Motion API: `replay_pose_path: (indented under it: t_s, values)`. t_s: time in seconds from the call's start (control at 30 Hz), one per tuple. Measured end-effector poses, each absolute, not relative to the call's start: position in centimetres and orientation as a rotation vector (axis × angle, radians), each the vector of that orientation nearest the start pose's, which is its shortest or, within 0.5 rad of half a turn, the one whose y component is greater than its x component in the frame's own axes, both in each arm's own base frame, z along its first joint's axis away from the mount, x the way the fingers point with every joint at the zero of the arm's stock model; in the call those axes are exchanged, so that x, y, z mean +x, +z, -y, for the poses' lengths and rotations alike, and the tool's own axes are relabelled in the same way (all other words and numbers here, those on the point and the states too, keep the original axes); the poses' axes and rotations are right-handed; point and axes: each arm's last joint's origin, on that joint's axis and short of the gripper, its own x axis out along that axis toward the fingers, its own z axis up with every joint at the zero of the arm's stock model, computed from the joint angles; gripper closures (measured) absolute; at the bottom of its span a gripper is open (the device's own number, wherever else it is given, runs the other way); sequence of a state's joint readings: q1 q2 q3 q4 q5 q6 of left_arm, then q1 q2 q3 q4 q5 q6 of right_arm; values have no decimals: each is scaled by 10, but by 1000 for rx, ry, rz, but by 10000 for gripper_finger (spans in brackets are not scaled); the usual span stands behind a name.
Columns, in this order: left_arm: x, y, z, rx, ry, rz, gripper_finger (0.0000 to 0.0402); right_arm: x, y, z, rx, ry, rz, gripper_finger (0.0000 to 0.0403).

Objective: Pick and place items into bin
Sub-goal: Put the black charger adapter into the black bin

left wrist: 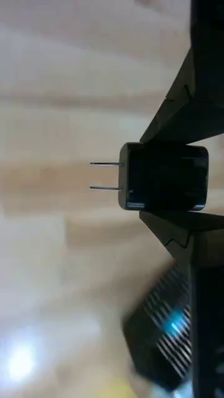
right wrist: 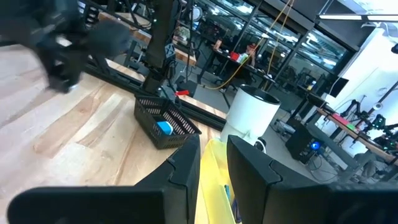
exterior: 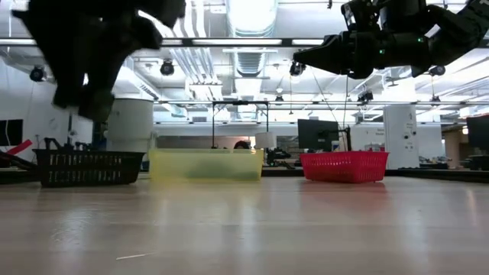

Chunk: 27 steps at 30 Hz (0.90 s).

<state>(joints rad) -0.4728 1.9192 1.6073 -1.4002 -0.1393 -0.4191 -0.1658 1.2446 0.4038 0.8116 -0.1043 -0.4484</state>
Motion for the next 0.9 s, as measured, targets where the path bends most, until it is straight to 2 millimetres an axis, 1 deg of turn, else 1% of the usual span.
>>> replay_pose_path:
  t_s: [0.13, 0.23, 0.37, 0.5, 0.63, 0.73, 0.9]
  values:
    - [296, 263, 134, 200, 180, -1571, 274, 237, 208, 37, -444, -55, -42, 335]
    - [280, 278, 113, 171, 249, -1509, 274, 237, 208, 37, -444, -55, -41, 335]
    - [255, 284, 82, 78, 339, -1487, 274, 237, 208, 37, -445, -55, -40, 335]
    - [230, 280, 53, -63, 479, -1480, 274, 237, 208, 37, -445, -54, -40, 335]
    - [210, 269, 30, -262, 640, -1487, 274, 237, 208, 37, -445, -55, -40, 335]
    - [200, 259, 19, -351, 702, -1517, 274, 237, 208, 37, -445, -55, -40, 335]
    - [195, 243, 8, -375, 735, -1580, 274, 237, 209, 37, -445, -55, -39, 335]
